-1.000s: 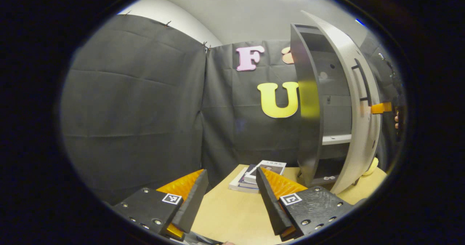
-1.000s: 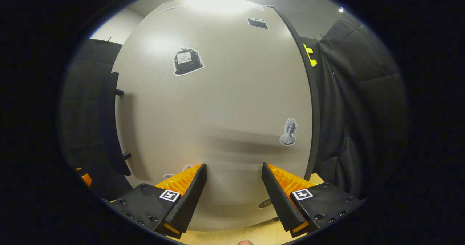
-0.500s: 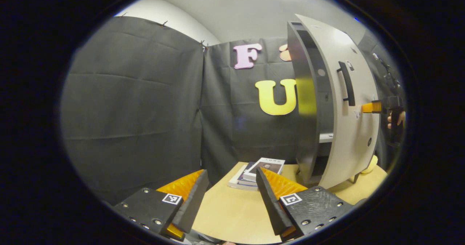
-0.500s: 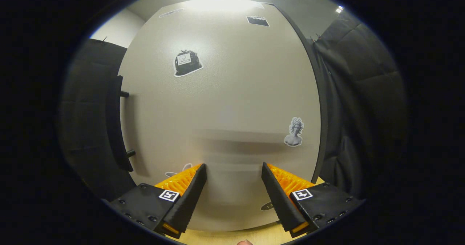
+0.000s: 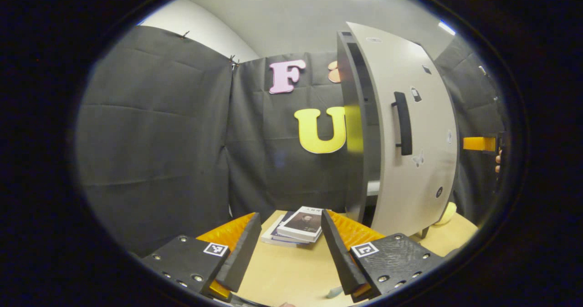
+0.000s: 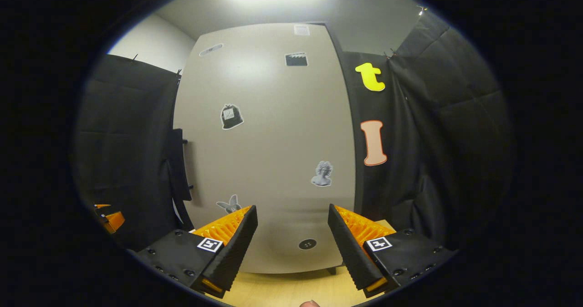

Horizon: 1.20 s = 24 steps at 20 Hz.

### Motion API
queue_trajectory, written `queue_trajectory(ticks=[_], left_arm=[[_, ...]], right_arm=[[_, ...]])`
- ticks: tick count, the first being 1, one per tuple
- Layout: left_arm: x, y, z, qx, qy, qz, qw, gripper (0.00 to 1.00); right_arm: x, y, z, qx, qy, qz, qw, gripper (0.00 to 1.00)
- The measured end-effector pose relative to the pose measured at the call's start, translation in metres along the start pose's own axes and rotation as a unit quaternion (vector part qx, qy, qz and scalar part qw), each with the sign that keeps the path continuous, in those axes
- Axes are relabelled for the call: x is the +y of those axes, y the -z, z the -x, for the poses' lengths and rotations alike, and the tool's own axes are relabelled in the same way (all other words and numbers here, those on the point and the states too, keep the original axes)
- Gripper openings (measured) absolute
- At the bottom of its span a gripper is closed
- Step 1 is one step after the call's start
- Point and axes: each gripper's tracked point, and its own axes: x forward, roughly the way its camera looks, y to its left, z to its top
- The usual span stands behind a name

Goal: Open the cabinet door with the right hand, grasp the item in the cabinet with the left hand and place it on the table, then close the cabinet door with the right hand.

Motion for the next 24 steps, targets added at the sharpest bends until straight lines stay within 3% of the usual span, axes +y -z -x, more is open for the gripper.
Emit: queue_trajectory(ticks=[1, 5, 11, 19, 20, 21, 24], left_arm=[[-0.002, -0.002, 0.0, -0.003, 0.003, -0.003, 1.0, 0.8], [-0.013, -0.007, -0.002, -0.008, 0.017, -0.005, 1.0, 0.8], [-0.027, -0.012, -0.002, -0.012, 0.036, -0.009, 0.999, 0.8], [-0.03, -0.017, -0.005, -0.022, 0.036, -0.014, 0.999, 0.83], [-0.03, -0.018, -0.005, -0.023, 0.035, -0.015, 0.999, 0.83], [-0.03, -0.018, -0.005, -0.023, 0.034, -0.015, 0.999, 0.83], [-0.029, -0.018, -0.006, -0.023, 0.031, -0.015, 0.999, 0.8]], right_arm=[[-0.012, -0.007, 0.01, -0.007, 0.005, 0.003, 1.0, 0.98], [-0.059, -0.033, 0.046, -0.042, 0.028, 0.019, 0.999, 0.98], [-0.121, -0.035, 0.087, -0.052, 0.073, 0.038, 0.995, 0.98], [-0.145, -0.011, 0.102, -0.03, 0.08, 0.03, 0.996, 0.98], [-0.145, -0.011, 0.103, -0.032, 0.08, 0.027, 0.996, 0.94], [-0.145, -0.011, 0.103, -0.033, 0.079, 0.024, 0.996, 0.98], [-0.144, -0.009, 0.103, -0.031, 0.076, 0.021, 0.996, 0.98]])
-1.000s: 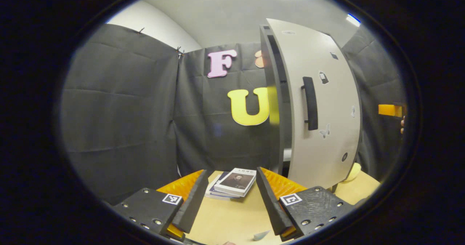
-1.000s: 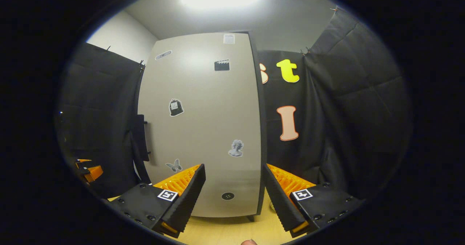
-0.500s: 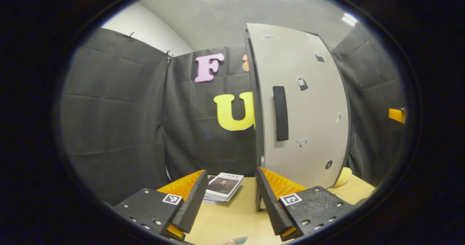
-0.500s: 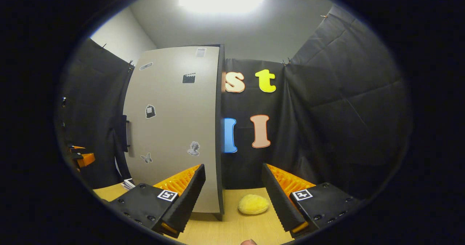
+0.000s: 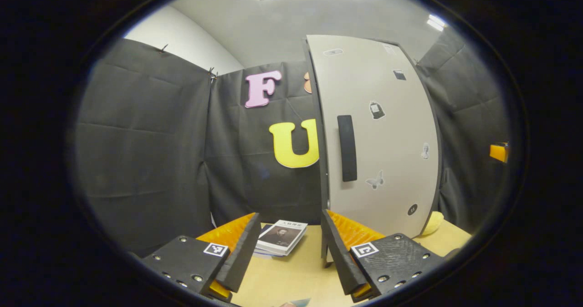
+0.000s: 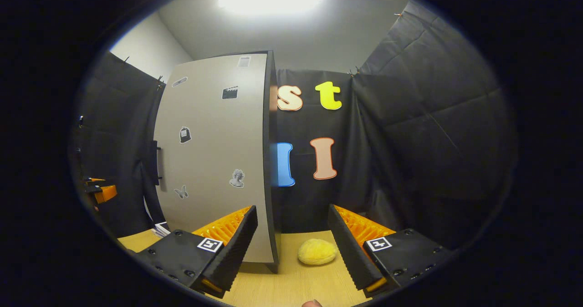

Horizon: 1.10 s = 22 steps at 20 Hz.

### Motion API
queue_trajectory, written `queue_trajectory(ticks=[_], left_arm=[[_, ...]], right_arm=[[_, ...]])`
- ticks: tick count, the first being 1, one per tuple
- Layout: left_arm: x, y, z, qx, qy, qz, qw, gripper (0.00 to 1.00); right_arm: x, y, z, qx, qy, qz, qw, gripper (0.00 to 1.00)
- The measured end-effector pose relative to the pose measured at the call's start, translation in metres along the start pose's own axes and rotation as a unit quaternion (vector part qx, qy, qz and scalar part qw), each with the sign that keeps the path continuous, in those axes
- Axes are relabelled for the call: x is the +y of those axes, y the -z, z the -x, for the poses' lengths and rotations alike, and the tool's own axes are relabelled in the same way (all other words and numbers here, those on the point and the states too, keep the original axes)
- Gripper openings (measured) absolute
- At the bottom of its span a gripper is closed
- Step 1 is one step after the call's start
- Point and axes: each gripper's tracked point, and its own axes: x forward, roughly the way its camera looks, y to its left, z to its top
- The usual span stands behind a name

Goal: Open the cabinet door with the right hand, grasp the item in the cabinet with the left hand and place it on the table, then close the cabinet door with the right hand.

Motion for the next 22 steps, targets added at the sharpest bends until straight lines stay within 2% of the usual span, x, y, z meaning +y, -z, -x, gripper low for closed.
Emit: queue_trajectory(ticks=[4, 6, 7, 8, 9, 10, 11, 20, 22], left_arm=[[0.004, -0.002, -0.001, -0.004, -0.004, -0.006, 1.0, 0.83], [0.007, -0.004, -0.004, -0.007, -0.007, -0.008, 1.0, 0.8], [0.006, -0.004, -0.002, -0.009, -0.009, -0.009, 1.0, 0.83], [0.007, -0.004, -0.002, -0.01, -0.011, -0.011, 1.0, 0.8], [0.008, -0.004, -0.002, -0.01, -0.012, -0.012, 1.0, 0.8], [0.009, -0.003, -0.003, -0.009, -0.014, -0.012, 1.0, 0.83], [0.009, -0.003, -0.003, -0.007, -0.014, -0.013, 1.0, 0.8], [0.018, 0.0, -0.003, -0.006, -0.03, -0.01, 0.999, 0.8], [0.019, 0.0, -0.005, -0.005, -0.032, -0.009, 0.999, 0.83]], right_arm=[[0.009, 0.003, -0.002, 0.005, -0.012, -0.005, 1.0, 0.98], [0.01, 0.003, 0.0, 0.005, -0.017, -0.005, 1.0, 0.98], [0.011, 0.002, 0.0, 0.005, -0.018, -0.005, 1.0, 0.98], [0.012, 0.002, 0.0, 0.004, -0.021, -0.006, 1.0, 0.94], [0.013, 0.001, 0.0, 0.003, -0.023, -0.006, 1.0, 0.94], [0.014, 0.001, 0.0, 0.001, -0.026, -0.006, 1.0, 0.98], [0.014, 0.001, 0.0, -0.001, -0.027, -0.006, 1.0, 0.98], [0.029, -0.001, -0.01, -0.003, -0.043, -0.025, 0.999, 0.98], [0.032, -0.003, -0.01, -0.006, -0.046, -0.021, 0.999, 0.98]])
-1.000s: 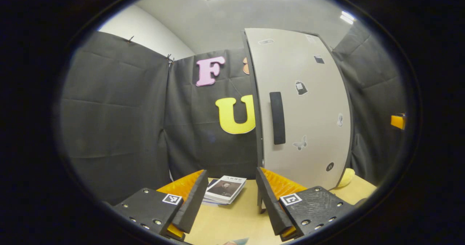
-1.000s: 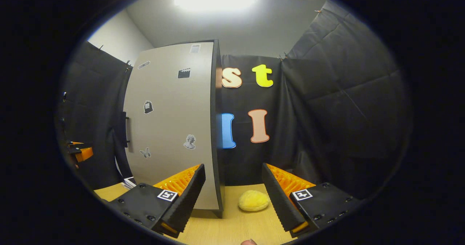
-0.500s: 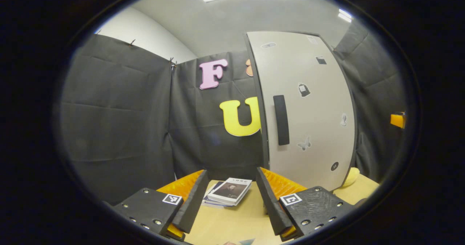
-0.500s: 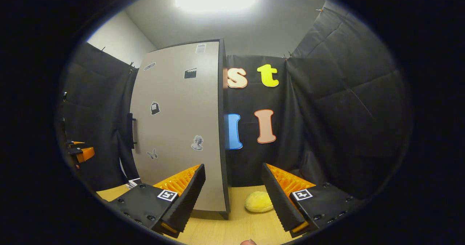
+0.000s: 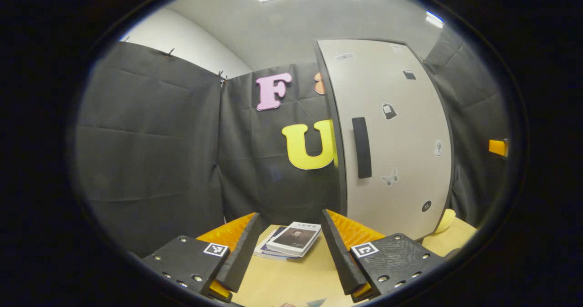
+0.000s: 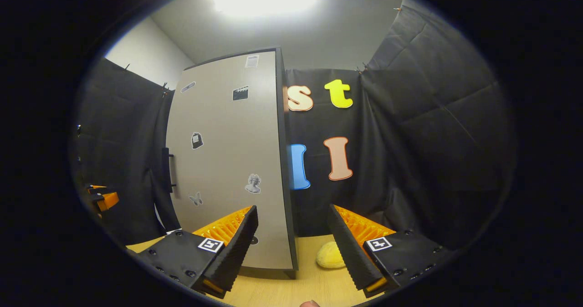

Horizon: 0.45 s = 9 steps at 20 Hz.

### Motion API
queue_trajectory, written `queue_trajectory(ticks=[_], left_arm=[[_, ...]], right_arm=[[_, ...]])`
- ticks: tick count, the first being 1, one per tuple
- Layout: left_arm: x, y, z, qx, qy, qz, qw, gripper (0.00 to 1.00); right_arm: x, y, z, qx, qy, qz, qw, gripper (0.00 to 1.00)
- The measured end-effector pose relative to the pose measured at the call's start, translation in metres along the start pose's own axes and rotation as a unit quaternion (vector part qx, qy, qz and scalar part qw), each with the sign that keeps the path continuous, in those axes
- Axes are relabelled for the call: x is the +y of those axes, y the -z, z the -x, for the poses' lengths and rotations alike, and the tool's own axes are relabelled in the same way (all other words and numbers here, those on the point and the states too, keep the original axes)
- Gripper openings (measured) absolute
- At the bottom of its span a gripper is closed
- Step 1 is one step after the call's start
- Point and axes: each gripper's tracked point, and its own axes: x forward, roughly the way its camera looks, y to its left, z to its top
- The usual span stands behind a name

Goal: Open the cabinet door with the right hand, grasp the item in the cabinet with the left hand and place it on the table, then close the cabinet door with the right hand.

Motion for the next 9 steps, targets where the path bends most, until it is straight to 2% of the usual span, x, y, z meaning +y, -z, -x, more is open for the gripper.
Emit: queue_trajectory(ticks=[7, 8, 9], left_arm=[[0.005, -0.003, -0.003, -0.011, -0.004, 0.0, 1.0, 0.8], [0.005, -0.003, -0.004, -0.012, -0.005, 0.0, 1.0, 0.83], [0.006, -0.004, -0.004, -0.013, -0.005, 0.001, 1.0, 0.8]], right_arm=[[0.014, -0.006, 0.001, -0.009, -0.002, 0.006, 1.0, 0.98], [0.015, -0.007, 0.002, -0.011, -0.001, 0.006, 1.0, 0.98], [0.016, -0.008, 0.003, -0.013, -0.001, 0.006, 1.0, 0.98]])
